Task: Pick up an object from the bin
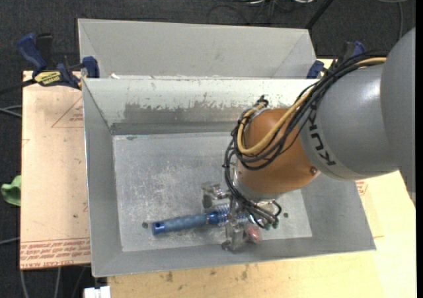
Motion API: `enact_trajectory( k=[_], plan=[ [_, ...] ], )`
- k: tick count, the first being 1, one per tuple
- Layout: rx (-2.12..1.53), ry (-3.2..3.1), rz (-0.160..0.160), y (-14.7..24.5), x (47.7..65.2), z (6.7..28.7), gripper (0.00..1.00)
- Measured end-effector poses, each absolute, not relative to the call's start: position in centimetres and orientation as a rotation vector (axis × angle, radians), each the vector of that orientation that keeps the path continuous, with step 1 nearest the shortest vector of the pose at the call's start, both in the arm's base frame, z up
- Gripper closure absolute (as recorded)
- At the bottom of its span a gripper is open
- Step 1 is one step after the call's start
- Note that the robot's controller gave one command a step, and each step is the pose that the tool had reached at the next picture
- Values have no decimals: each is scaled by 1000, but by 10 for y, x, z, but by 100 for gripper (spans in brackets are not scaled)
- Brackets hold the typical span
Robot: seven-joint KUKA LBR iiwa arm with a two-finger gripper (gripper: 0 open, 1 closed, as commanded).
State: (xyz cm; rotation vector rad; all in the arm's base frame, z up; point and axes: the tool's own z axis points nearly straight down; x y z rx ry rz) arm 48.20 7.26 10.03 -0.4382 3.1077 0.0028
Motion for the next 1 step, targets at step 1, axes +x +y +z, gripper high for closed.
enact_trajectory(
  k=[1],
  plan=[
    [-661,3070,2,77,485,100,0]
  ],
)
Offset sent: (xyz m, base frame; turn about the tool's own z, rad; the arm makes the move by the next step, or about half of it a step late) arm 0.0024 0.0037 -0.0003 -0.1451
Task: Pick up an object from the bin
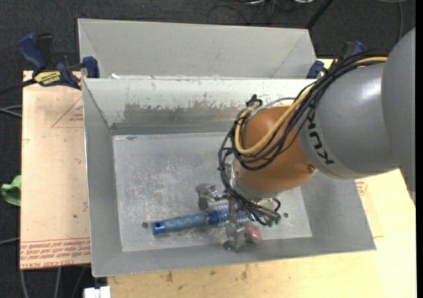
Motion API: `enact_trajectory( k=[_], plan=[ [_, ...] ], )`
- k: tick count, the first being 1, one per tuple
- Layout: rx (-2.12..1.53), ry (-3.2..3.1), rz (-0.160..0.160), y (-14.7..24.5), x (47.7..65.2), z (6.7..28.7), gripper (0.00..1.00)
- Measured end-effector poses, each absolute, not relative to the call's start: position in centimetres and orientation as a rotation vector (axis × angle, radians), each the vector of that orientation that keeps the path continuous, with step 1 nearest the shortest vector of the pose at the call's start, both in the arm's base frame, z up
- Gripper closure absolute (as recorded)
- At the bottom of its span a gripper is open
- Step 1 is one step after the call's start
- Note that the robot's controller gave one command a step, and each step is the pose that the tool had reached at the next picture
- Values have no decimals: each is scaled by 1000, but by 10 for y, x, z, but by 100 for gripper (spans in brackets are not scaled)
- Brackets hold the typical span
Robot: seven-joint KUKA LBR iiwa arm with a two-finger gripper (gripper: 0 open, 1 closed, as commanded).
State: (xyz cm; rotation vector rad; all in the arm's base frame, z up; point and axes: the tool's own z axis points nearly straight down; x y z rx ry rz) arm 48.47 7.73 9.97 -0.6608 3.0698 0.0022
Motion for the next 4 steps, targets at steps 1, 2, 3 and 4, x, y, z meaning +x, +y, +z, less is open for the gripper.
enact_trajectory(
  k=[1,2,3,4],
  plan=[
    [-754,3038,1,51,493,71,0],
    [-750,3041,2,53,495,72,0],
    [-752,3049,2,52,493,71,100],
    [-748,3048,1,53,493,108,100]
  ],
)
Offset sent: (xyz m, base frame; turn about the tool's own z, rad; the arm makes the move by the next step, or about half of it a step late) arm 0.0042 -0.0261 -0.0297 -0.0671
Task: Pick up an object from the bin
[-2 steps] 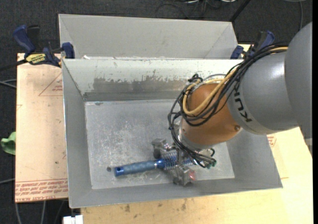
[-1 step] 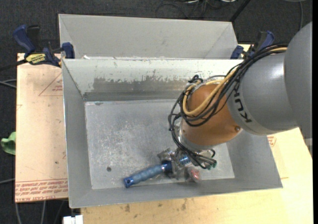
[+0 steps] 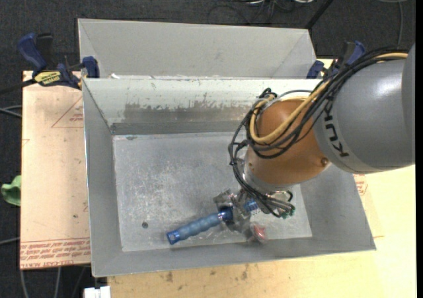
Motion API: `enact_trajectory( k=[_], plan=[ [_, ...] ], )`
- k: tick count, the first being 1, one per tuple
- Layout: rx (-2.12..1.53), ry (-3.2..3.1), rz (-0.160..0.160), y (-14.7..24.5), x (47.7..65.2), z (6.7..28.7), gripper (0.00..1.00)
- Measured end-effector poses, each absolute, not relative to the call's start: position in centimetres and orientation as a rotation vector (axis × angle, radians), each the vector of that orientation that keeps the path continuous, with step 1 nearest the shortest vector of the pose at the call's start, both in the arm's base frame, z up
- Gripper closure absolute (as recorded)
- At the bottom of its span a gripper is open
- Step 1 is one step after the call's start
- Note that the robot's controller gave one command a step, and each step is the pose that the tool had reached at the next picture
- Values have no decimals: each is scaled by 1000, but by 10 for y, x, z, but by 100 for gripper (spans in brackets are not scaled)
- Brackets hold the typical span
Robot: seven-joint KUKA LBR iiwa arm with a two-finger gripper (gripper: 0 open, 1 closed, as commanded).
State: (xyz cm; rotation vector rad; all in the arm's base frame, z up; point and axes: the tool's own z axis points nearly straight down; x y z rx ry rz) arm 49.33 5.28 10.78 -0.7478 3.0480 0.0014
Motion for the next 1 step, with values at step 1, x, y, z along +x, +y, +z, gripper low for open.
enact_trajectory(
  k=[1],
  plan=[
    [-744,3046,0,54,494,201,100]
  ],
)
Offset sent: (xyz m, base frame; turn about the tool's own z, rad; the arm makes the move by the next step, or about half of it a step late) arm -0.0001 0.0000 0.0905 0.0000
